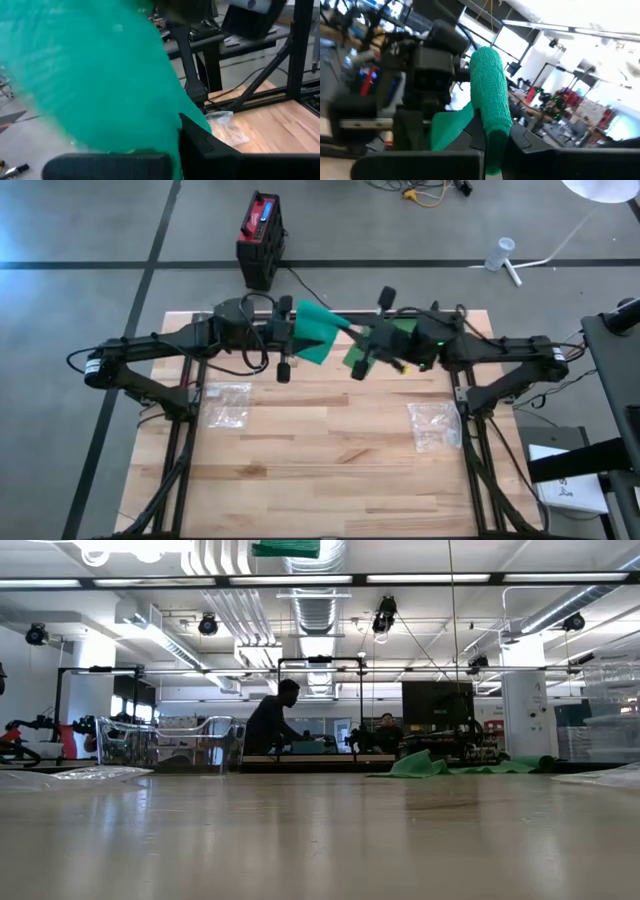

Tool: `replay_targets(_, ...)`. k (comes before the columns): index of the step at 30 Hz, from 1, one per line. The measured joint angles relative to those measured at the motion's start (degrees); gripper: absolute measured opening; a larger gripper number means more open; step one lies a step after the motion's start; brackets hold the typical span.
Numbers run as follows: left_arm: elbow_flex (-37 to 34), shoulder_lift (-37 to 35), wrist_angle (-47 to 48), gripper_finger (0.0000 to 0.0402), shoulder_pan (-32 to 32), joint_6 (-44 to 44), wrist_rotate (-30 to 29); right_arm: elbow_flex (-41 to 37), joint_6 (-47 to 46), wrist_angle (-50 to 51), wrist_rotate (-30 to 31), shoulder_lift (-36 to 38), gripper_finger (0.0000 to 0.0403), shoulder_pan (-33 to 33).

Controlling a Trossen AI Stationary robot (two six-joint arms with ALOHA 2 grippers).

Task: Roll bandage
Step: Roll the blue bandage

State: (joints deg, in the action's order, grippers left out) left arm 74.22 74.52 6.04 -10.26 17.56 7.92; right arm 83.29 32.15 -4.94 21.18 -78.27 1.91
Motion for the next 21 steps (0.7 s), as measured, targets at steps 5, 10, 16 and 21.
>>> replay_targets(5,0.0,-0.7,2.0,0.001,0.1,2.2,0.0,0.0,10.7,-4.4,1.5,-2.1,0.0013,-0.2)
replay_targets(10,0.8,-3.2,7.1,0.0072,0.1,3.5,-1.7,0.0,18.0,-5.4,1.4,-2.3,0.0013,0.0)
replay_targets(16,1.0,-8.1,11.0,0.0181,0.0,4.4,-3.1,-0.1,26.6,-5.5,1.0,-2.3,0.0013,0.2)
replay_targets(21,1.1,-12.6,12.3,0.0266,0.0,3.6,-6.0,-0.1,32.8,-5.5,0.7,-2.4,0.0013,0.9)
